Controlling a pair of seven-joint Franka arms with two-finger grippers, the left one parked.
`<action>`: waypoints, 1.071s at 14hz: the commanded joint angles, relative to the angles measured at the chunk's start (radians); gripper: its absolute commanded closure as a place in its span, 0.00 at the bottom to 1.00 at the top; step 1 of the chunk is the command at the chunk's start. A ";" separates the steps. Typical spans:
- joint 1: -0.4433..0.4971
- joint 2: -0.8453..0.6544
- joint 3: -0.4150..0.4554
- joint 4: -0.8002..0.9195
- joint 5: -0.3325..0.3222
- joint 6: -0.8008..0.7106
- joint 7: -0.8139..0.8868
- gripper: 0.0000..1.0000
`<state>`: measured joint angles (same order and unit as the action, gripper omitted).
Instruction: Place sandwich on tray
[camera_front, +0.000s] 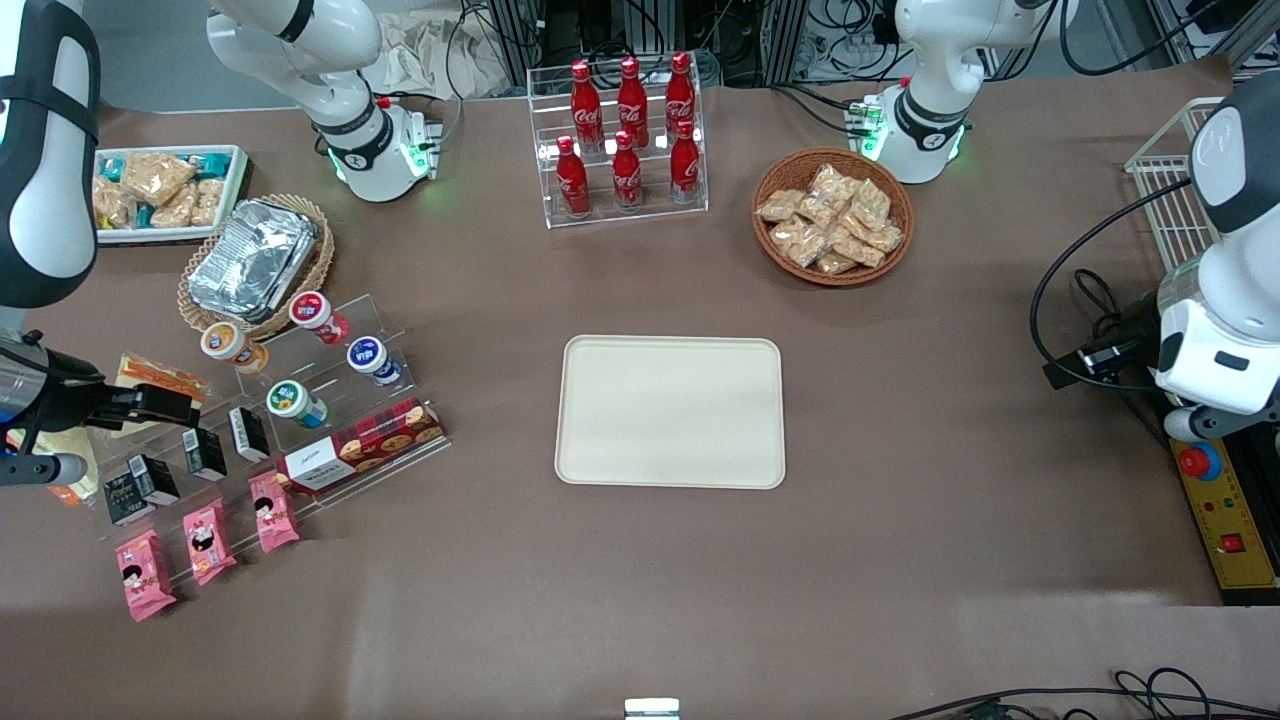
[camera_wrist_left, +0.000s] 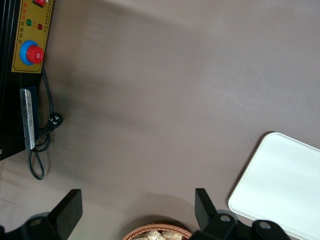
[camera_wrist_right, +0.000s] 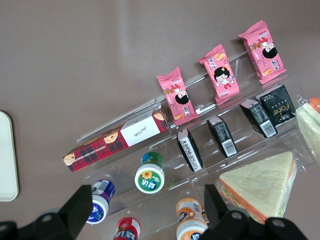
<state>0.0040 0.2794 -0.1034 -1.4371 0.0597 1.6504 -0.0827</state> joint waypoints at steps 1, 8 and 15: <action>-0.002 -0.003 -0.002 0.006 0.003 -0.006 -0.008 0.01; -0.012 -0.049 -0.013 -0.005 -0.041 -0.052 0.001 0.01; -0.074 -0.045 -0.019 -0.006 -0.041 -0.055 -0.011 0.01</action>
<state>-0.0531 0.2445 -0.1294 -1.4379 0.0391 1.6032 -0.0858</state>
